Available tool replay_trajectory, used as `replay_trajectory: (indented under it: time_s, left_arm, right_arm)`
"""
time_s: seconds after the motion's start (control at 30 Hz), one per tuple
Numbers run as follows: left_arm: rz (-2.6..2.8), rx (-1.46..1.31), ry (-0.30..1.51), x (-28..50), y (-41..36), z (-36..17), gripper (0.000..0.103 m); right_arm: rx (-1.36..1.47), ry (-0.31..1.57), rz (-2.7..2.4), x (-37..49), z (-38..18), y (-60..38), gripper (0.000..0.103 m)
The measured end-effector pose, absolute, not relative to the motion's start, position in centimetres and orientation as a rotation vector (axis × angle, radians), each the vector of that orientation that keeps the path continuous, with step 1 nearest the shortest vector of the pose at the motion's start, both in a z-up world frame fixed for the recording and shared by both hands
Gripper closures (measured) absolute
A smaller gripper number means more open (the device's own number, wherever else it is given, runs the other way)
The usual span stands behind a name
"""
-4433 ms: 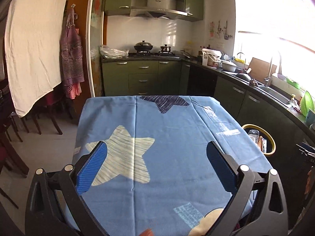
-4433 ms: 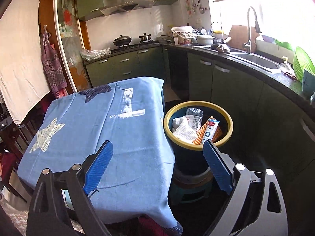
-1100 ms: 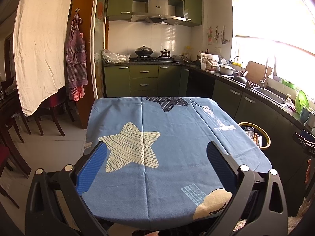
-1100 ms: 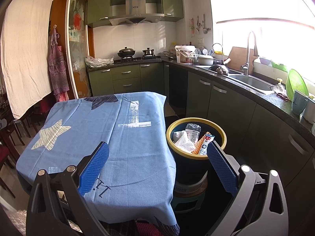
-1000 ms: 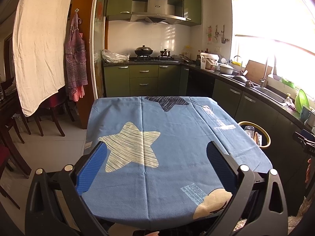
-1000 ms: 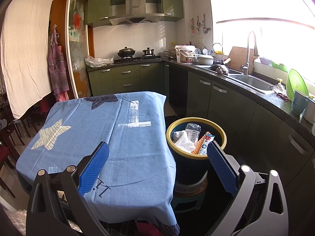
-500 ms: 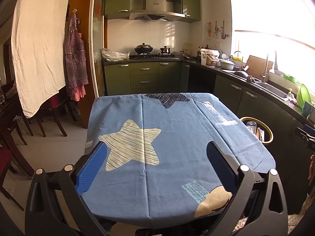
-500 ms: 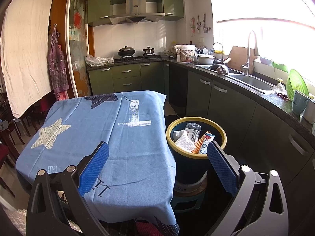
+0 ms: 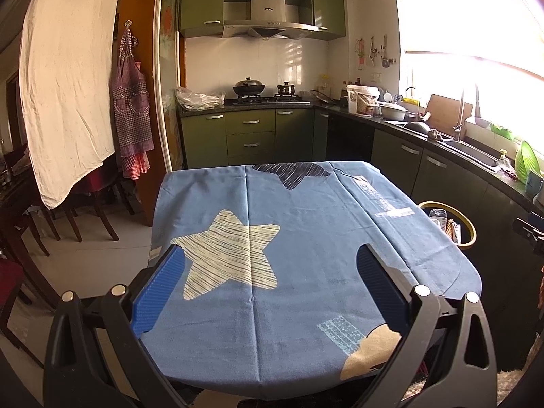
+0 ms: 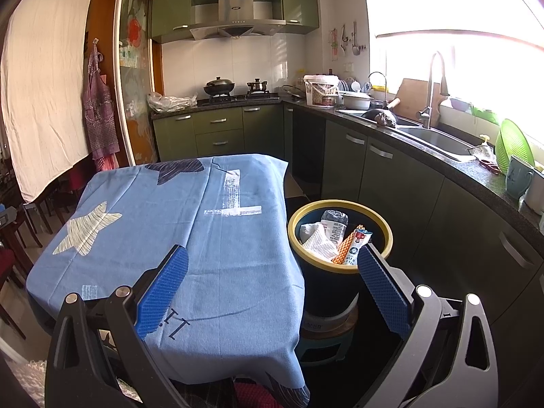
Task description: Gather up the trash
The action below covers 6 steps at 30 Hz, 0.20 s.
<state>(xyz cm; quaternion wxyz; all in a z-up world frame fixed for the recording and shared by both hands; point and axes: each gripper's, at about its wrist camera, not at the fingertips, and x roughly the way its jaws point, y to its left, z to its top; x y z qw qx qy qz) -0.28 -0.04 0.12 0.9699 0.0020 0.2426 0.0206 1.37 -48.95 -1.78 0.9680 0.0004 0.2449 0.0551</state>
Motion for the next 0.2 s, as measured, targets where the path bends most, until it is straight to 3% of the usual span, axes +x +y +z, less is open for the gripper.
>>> replay_trajectory:
  time_s: [0.2]
  left_arm:
    - [0.02,-0.025,0.548,2.1,0.6,-0.6,0.007]
  right_arm:
    - [-0.023,0.51,0.125,3.0,-1.8,-48.6,0.005]
